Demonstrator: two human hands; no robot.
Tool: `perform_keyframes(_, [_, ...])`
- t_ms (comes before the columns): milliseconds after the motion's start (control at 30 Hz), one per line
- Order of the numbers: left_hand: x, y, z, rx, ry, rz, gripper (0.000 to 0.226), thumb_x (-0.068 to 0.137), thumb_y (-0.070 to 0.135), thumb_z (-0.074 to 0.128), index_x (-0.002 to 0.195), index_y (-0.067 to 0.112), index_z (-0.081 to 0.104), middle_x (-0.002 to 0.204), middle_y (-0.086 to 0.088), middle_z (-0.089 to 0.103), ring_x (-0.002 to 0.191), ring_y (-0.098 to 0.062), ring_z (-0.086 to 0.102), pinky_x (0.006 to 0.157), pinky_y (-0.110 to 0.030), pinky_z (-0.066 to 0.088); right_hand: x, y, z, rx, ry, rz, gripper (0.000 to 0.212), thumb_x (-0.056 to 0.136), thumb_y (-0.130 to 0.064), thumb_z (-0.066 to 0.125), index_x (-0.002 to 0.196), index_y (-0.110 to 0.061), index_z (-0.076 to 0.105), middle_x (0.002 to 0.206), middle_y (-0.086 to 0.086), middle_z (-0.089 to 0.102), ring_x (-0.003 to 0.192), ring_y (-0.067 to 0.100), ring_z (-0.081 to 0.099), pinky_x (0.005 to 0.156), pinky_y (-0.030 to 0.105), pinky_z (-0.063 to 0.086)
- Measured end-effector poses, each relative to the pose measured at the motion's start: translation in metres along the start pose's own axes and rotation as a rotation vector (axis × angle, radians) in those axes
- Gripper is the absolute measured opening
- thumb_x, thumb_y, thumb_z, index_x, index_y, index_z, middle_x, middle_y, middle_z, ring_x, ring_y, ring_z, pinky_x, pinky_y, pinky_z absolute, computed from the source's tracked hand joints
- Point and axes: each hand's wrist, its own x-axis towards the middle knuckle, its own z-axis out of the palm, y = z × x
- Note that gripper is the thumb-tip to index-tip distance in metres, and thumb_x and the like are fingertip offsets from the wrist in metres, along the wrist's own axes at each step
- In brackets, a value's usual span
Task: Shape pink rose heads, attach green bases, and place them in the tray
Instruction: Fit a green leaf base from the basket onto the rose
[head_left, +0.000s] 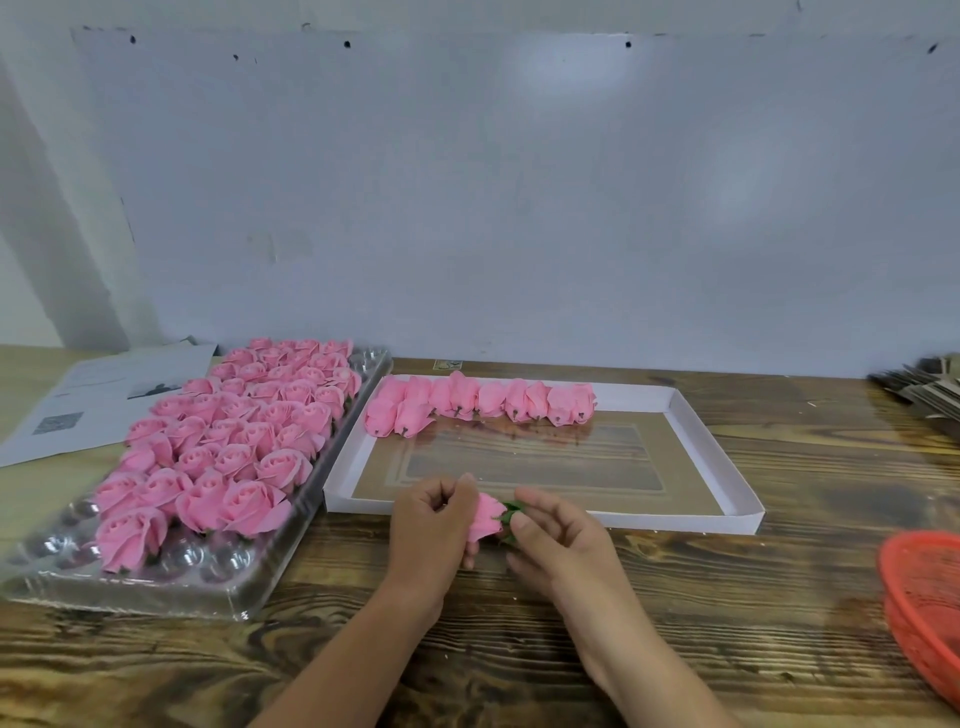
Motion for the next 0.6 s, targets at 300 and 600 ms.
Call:
perform_keyframes(300, [0.003,-0.002,-0.002,-0.105,-0.061,-0.080,0.035,0.102,0.023,0.058,0.071,0.010,0.067,0.053,-0.003,0.056,0.041,-0.009,0.046,0.037,-0.021,0.038,-0.003,0.004,0.002,-0.150,0.012,-0.181,0.026,0.094,0.007,0.059,0.110,-0.012,0.067,0.107,0.002,0.076,0.099,0.012,0.071,0.094,0.033,0.054])
perform_keyframes(600, [-0.001,0.001,0.000,-0.096,-0.062,-0.050,0.040,0.102,0.022,0.058,0.064,0.013,0.067,0.050,-0.004,0.053,0.040,-0.010,0.045,0.037,-0.021,0.037,0.002,0.016,0.002,-0.114,0.038,-0.274,0.018,0.091,0.000,0.067,0.103,-0.013,0.064,0.093,0.001,0.079,0.089,0.011,0.073,0.075,0.023,0.055])
